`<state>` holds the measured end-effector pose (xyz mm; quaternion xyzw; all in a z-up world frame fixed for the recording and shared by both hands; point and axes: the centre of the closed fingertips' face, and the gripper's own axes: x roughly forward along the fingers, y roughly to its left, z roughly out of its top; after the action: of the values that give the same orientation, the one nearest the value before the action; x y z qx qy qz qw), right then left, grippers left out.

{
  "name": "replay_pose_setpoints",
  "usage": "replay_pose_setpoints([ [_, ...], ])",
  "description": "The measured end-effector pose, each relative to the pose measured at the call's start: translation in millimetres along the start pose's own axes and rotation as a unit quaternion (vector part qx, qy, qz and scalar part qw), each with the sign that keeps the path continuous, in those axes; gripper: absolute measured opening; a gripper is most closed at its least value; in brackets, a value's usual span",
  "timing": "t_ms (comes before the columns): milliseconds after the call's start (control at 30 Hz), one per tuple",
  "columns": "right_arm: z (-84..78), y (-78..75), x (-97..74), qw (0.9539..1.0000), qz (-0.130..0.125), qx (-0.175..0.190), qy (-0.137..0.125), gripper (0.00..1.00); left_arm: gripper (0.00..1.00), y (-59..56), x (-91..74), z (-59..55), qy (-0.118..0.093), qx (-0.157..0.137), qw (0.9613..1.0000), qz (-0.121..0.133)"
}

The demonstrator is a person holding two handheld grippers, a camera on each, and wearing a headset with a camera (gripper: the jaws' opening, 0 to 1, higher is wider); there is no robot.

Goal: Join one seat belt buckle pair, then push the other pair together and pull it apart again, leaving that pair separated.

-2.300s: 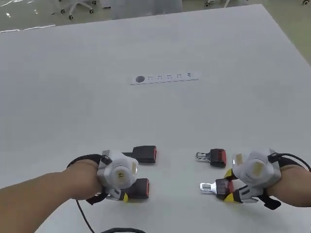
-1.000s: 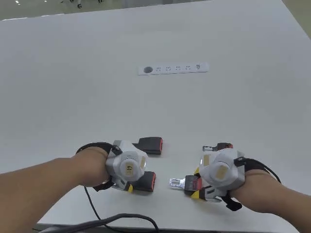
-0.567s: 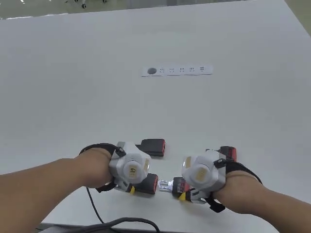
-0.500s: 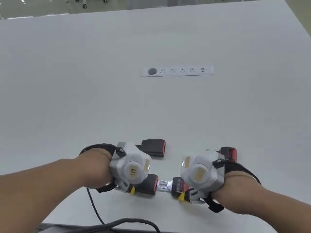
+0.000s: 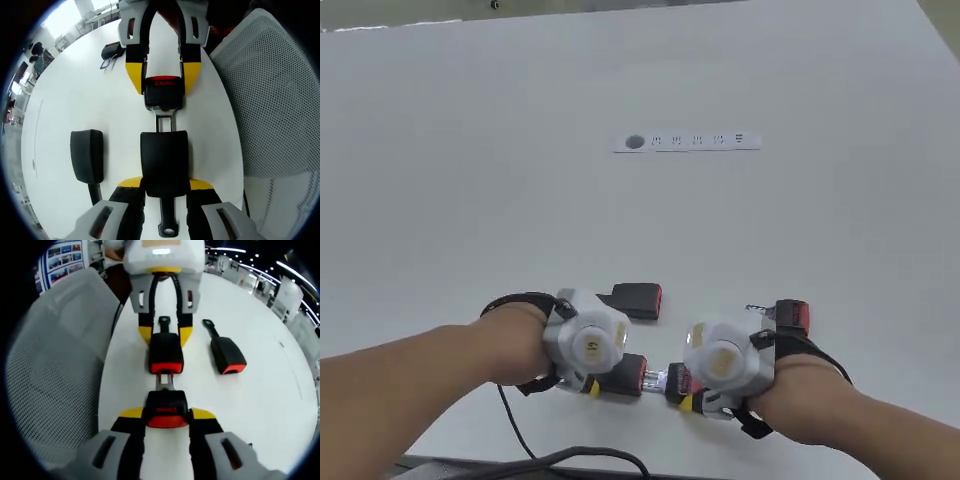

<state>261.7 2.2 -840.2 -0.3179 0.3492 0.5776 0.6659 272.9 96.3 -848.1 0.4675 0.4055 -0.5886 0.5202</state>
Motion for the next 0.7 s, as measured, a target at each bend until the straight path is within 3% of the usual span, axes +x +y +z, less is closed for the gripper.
replay_pose_setpoints([
  [200, 4.9, -2.0, 4.8, 1.0, 0.0, 0.002, -0.006, 0.33, 0.32, 0.4, 0.6, -0.1, 0.004, 0.005, 1.0, -0.002],
  [433, 7.4, -2.9, 6.1, 0.9999, 0.0, 0.011, -0.008, 0.31, 0.32, 0.6, -1.1, -0.5, -0.013, -0.006, 0.9999, 0.001],
  [700, 14.2, -2.3, 9.6, 0.9999, -0.005, 0.006, -0.009, 0.3, 0.31, 1.1, 0.1, -0.3, 0.002, -0.003, 1.0, -0.001],
])
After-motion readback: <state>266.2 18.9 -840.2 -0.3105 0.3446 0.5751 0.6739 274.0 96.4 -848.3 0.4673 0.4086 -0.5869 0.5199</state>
